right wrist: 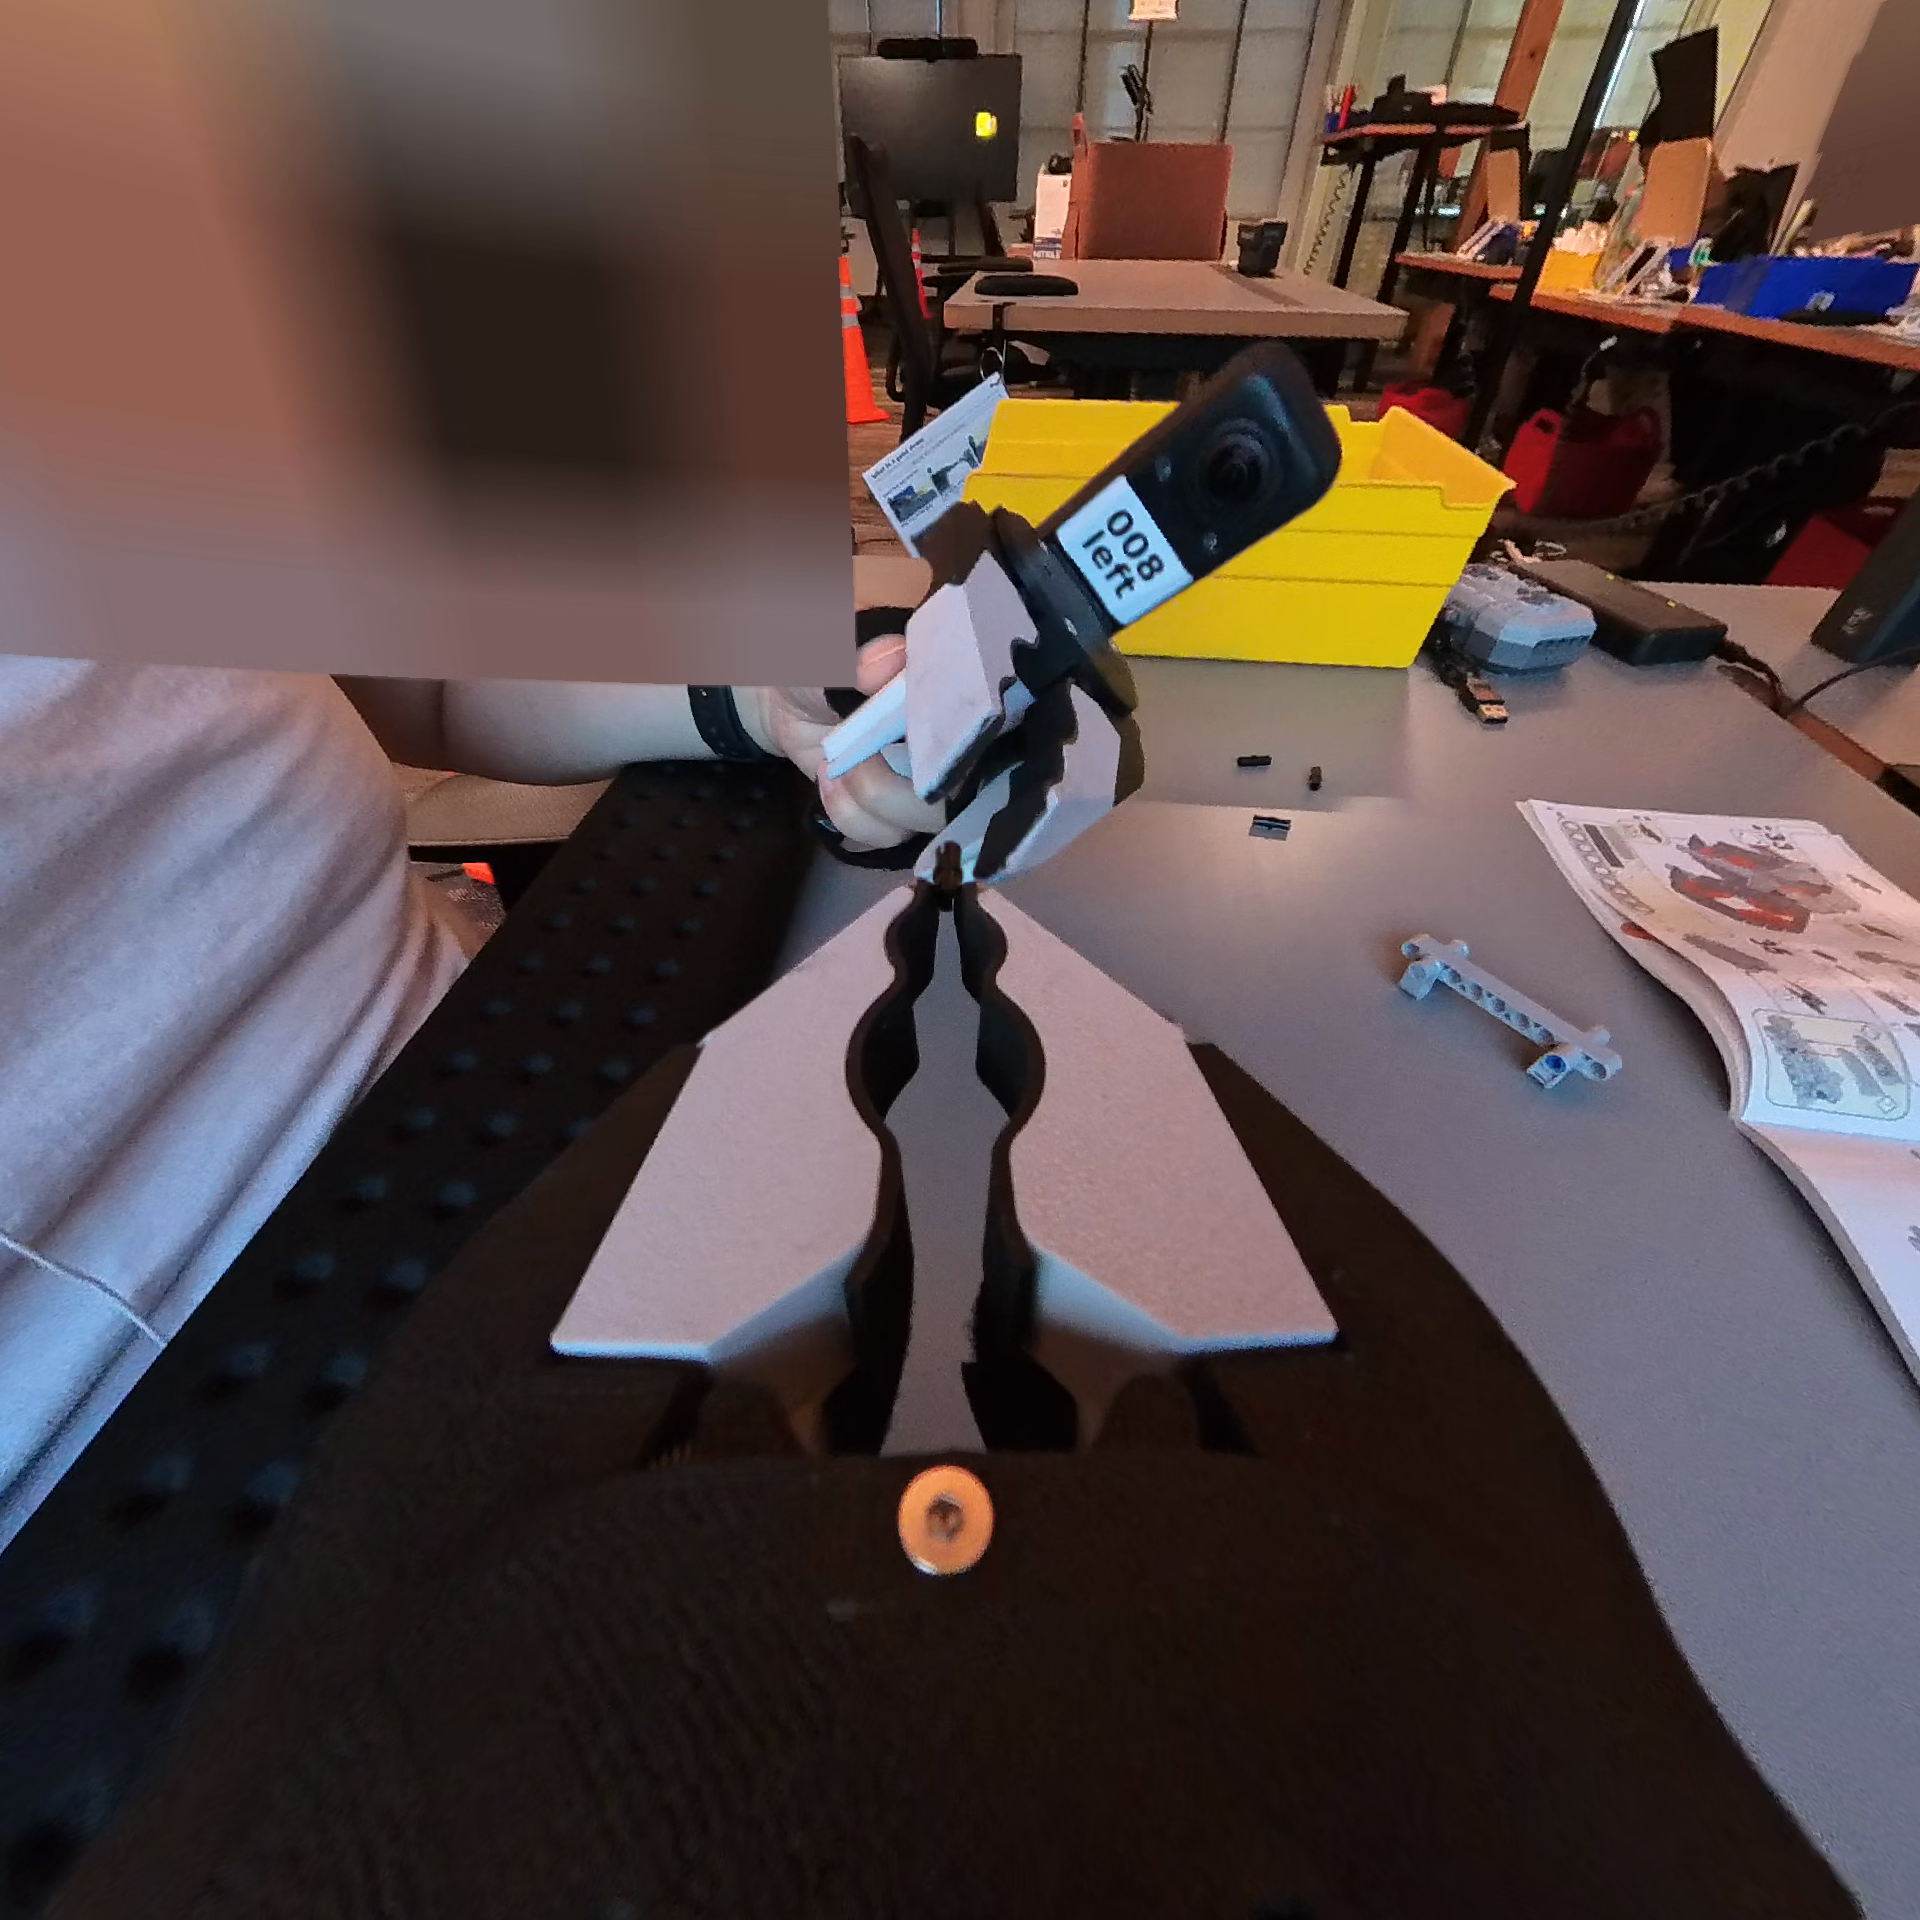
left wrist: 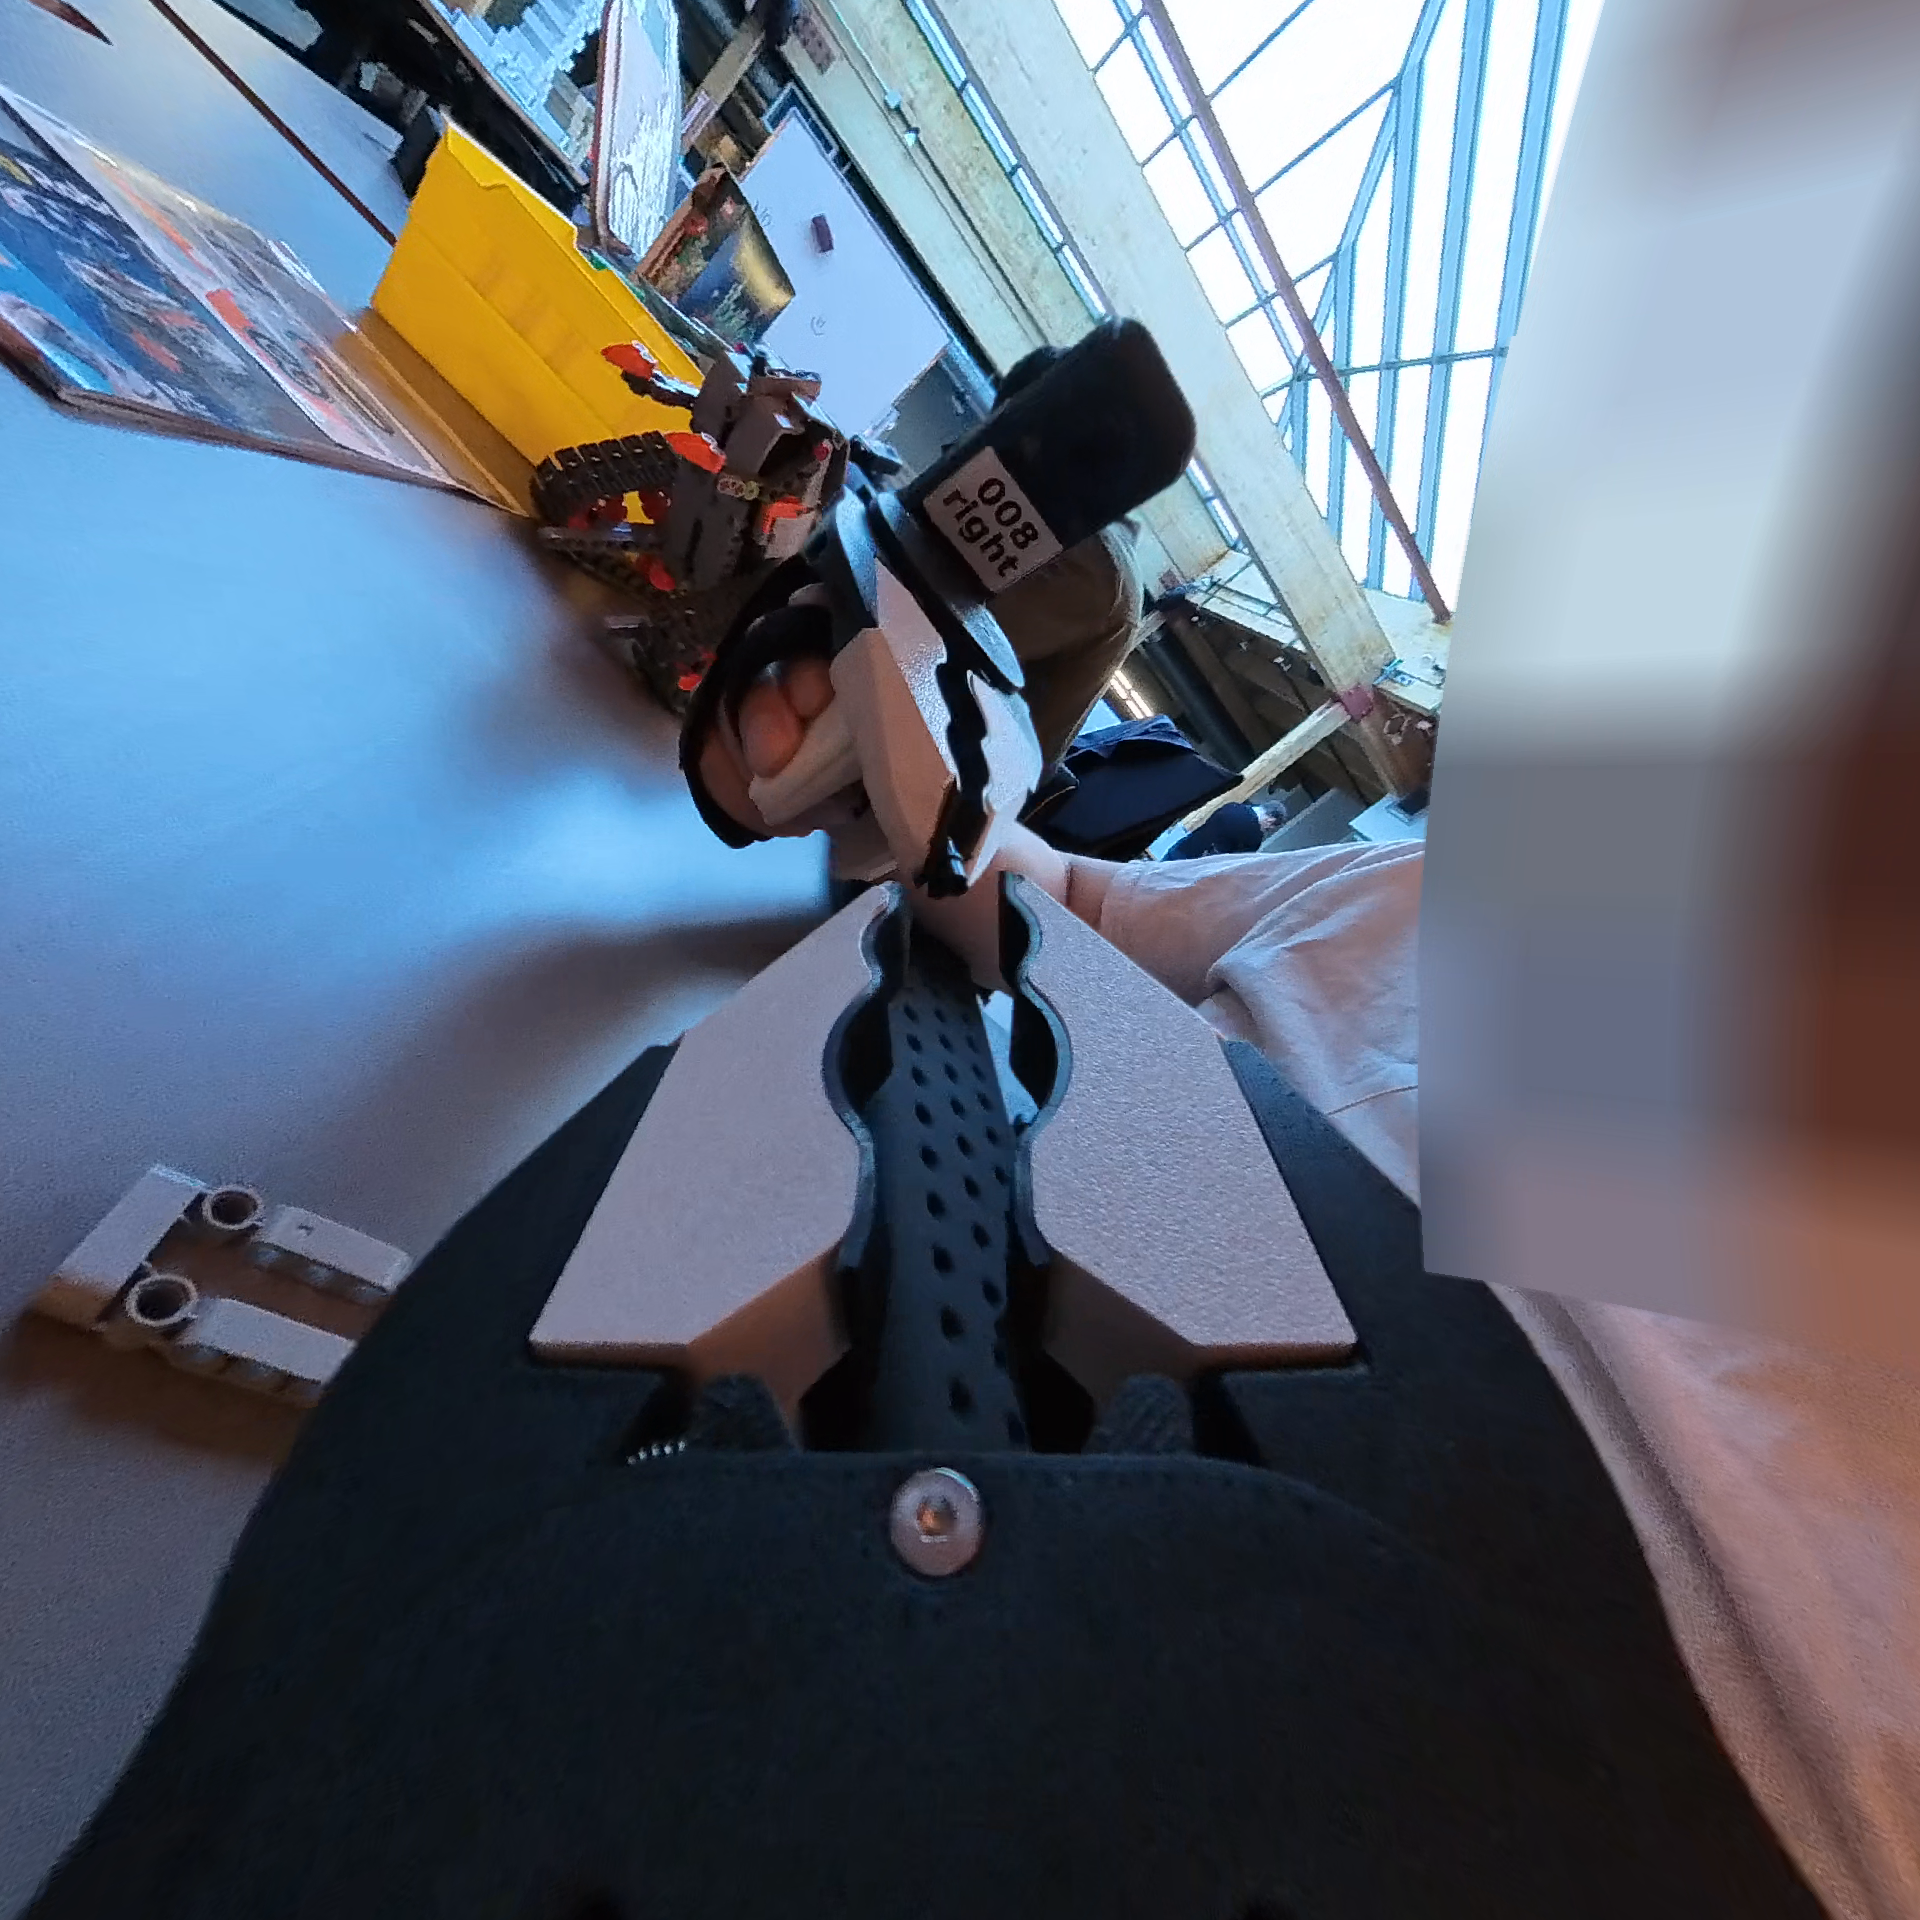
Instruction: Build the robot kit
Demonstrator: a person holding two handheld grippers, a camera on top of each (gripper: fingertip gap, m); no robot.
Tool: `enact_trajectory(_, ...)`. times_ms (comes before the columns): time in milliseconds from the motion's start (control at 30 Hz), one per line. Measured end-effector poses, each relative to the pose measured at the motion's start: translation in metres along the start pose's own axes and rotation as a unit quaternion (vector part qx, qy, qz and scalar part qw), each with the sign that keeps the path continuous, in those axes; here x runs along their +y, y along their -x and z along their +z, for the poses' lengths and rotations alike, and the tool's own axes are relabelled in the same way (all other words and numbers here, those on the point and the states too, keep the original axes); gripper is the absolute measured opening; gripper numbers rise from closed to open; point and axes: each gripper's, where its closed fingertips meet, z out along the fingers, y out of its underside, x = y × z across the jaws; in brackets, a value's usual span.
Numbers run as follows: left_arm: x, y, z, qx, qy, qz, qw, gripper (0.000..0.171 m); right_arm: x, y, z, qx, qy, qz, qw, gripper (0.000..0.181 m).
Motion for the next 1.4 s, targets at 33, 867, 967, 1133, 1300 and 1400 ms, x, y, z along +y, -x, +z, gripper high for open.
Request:
enact_trajectory(33,0.0,0.001,0.0,-0.004,0.001,0.004,1.0,0.014,0.002,-0.001,0.0,0.003,0.004,-0.002,1.0,0.003)
enact_trajectory(867,0.015,-0.001,0.009,0.018,0.034,-0.042,0.998,0.001,0.003,0.009,0.006,0.065,0.028,-0.214,0.974,0.007)
enact_trajectory(967,0.014,-0.003,0.009,0.023,0.033,-0.043,0.998,0.001,0.001,0.01,0.005,0.064,0.022,-0.215,0.974,0.005)
enact_trajectory(1133,0.013,-0.005,0.007,0.023,0.036,-0.037,0.998,0.002,-0.002,0.01,0.005,0.065,0.021,-0.212,0.975,0.005)
enact_trajectory(1300,0.008,0.052,-0.048,-0.258,0.136,0.23,0.928,0.083,0.006,-0.005,-0.004,0.084,0.053,-0.19,0.977,0.004)
enact_trajectory(1400,0.012,0.068,-0.066,-0.323,0.201,0.398,0.835,0.08,0.014,-0.008,-0.003,0.073,0.065,-0.165,0.981,0.004)
